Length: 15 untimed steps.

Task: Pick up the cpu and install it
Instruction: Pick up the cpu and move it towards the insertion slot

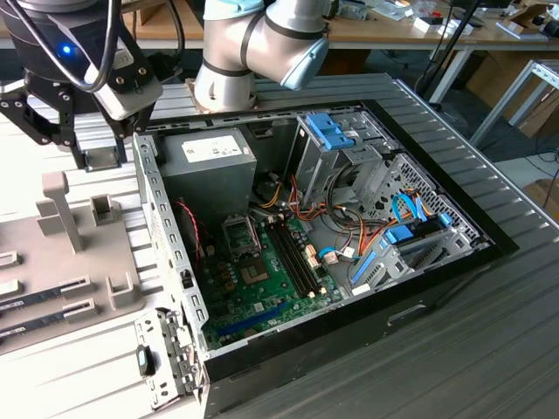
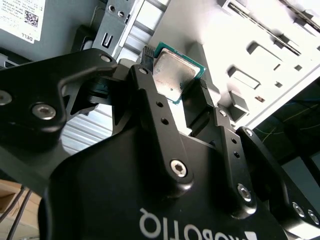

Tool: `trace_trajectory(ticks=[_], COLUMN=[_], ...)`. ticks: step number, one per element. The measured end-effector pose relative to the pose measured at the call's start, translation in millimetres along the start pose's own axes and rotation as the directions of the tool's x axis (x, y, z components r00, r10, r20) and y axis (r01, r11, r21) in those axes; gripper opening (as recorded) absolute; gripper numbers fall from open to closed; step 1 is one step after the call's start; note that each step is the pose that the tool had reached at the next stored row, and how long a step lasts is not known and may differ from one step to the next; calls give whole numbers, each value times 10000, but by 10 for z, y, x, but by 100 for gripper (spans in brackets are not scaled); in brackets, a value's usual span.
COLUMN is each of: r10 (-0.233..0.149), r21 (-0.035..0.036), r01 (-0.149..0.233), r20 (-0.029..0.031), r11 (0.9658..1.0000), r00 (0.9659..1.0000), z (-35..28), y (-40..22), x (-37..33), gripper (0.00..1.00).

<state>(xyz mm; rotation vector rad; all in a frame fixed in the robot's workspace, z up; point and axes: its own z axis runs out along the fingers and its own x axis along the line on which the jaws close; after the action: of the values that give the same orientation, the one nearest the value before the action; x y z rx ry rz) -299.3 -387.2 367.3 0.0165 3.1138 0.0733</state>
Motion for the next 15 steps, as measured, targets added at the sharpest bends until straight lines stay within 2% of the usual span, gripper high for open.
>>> trace_trajectory(ticks=[15], r10=[0], r21=[0], r01=[0], r20=[0], r11=[10000], r00=[10000], z=[6], y=[0], x=[-57], gripper=[47])
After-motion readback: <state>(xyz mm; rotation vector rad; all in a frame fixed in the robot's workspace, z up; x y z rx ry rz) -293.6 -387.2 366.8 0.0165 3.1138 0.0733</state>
